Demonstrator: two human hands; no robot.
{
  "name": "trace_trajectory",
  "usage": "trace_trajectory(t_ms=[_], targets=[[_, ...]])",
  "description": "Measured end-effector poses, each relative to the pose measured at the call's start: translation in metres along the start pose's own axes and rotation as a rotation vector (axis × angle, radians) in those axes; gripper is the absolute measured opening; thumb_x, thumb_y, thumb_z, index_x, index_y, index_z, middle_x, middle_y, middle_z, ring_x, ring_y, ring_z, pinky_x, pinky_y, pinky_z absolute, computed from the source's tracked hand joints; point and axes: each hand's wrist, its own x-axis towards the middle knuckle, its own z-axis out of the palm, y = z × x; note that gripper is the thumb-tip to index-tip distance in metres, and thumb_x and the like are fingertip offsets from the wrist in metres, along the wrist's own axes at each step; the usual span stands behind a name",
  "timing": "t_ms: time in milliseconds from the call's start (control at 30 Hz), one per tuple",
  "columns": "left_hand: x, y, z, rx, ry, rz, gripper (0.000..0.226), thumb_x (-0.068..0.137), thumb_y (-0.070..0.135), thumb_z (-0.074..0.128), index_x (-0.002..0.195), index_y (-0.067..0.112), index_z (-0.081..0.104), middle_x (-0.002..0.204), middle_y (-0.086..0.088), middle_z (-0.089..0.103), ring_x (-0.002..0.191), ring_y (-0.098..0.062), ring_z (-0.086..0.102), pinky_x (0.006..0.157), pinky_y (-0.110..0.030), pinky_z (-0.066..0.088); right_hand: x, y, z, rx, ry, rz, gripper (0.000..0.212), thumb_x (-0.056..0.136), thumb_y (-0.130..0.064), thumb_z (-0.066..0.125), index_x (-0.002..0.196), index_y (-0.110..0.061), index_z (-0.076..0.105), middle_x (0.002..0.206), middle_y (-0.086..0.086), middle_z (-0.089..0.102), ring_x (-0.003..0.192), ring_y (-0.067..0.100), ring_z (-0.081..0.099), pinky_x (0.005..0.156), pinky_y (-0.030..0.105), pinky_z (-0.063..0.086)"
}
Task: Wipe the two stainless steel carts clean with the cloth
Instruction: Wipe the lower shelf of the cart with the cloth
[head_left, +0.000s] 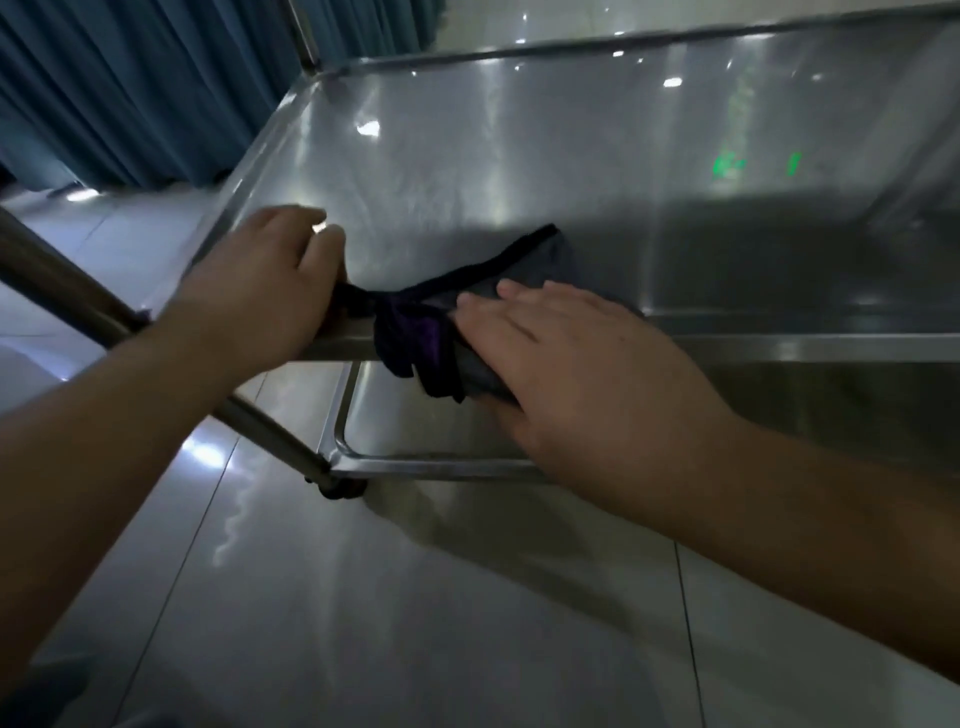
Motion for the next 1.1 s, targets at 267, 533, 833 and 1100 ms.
trace_trajectory(t_ms=[267,533,833,1100], targets=[[-0.028,0.025,-0.004,0.101,0.329,0.339,0.04,0.106,0.04,0.051,0.141,0.021,0.058,0.138,-0.009,0.058,0.119,-0.034,0.06,0.103,-0.051,0.047,-0.03,-0.02,0.006,-0.119,0.072,-0.204,0.04,0.098,-0.018,0.053,0.137,-0.015,0.062,0.141,0.006,0.063,0.138,0.03,0.053,0.119,0.043,0.034],[-0.093,0.013,0.038,0.005,0.373,0.748,0.029,0.103,0.025,0.053,0.114,0.007,0.073,0.107,-0.012,0.069,0.096,-0.033,0.063,0.087,-0.049,0.049,-0.045,-0.014,0.066,0.291,-0.507,0.044,0.021,0.102,-0.042,0.052,0.121,-0.038,0.056,0.107,-0.011,0.069,0.096,0.018,0.068,0.077,0.04,0.055],[-0.118,-0.071,0.145,-0.016,-0.601,0.06,0.031,0.11,0.05,0.037,0.125,0.034,0.059,0.126,0.001,0.061,0.118,-0.024,0.06,0.101,-0.045,0.051,-0.003,0.029,0.157,0.527,-0.507,0.411,0.026,0.098,-0.053,0.059,0.106,-0.029,0.066,0.086,-0.012,0.066,0.075,0.004,0.06,0.062,0.022,0.041],[-0.116,-0.116,0.185,0.03,-0.699,-0.168,0.052,0.109,0.052,0.046,0.154,0.025,0.049,0.162,-0.007,0.045,0.141,-0.032,0.05,0.116,-0.043,0.043,0.077,0.031,0.204,0.575,-0.25,0.556,0.025,0.099,-0.05,0.057,0.103,-0.026,0.059,0.08,-0.013,0.055,0.069,0.003,0.051,0.055,0.02,0.032]])
